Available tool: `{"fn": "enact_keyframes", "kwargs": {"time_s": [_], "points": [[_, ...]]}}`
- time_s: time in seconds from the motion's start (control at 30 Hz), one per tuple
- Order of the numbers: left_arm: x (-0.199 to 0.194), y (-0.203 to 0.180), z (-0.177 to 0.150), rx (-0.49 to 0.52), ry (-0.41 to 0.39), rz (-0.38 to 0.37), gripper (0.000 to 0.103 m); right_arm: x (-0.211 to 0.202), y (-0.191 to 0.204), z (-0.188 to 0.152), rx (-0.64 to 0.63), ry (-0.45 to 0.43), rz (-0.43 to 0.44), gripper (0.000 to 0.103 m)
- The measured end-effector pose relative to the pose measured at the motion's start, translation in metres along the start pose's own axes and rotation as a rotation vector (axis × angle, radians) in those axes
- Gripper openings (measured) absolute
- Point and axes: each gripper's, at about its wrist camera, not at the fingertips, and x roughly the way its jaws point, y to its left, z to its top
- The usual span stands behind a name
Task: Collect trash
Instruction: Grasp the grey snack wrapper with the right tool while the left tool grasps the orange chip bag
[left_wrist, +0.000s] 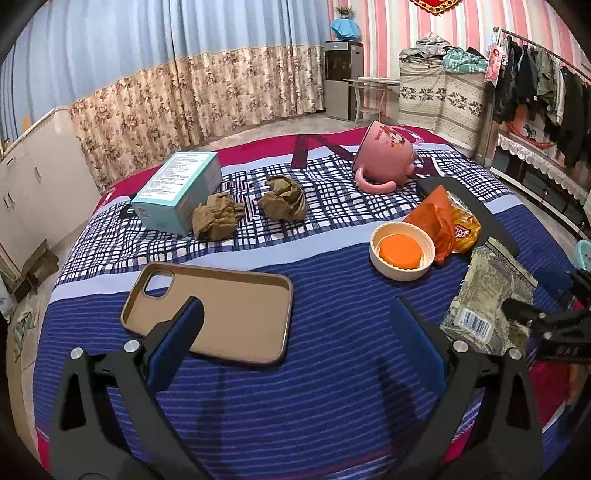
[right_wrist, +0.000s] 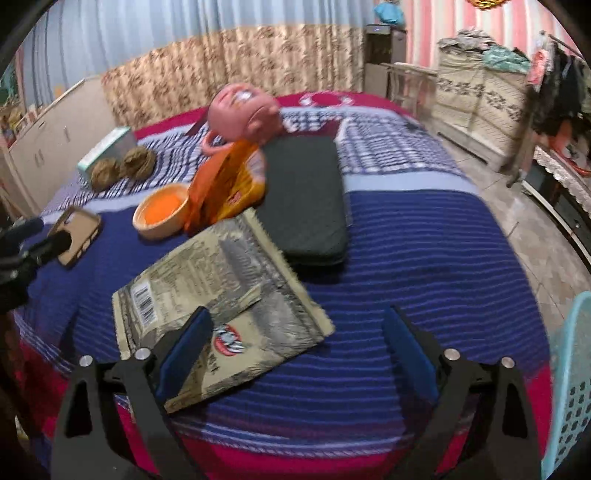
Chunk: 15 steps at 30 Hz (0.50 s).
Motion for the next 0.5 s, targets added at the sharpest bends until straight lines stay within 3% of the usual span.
{"fn": "enact_keyframes", "kwargs": {"time_s": [0.1,0.17,0.23,0.5], "points": [[0.003,-0.003,0.0,0.006,0.007,-0.002,0.097,-0.004,0.005,0.0,-0.023,0.005,0.065,0.047],[0.007,-0.006,0.0,0.01,0.017,-0.005,0.097,-0.008,0.008,0.0,-0.046,0.0,0.056,0.036],[0.008,-0.01,0.001,0.015,0.023,-0.011,0.097,-0.014,0.005,-0.001,-0.058,-0.006,0.049,0.011],[0.011,-0.042,0.015,0.06,0.003,-0.055,0.097,-0.041,-0.037,0.001,0.001,-0.054,0.027,0.006]]}}
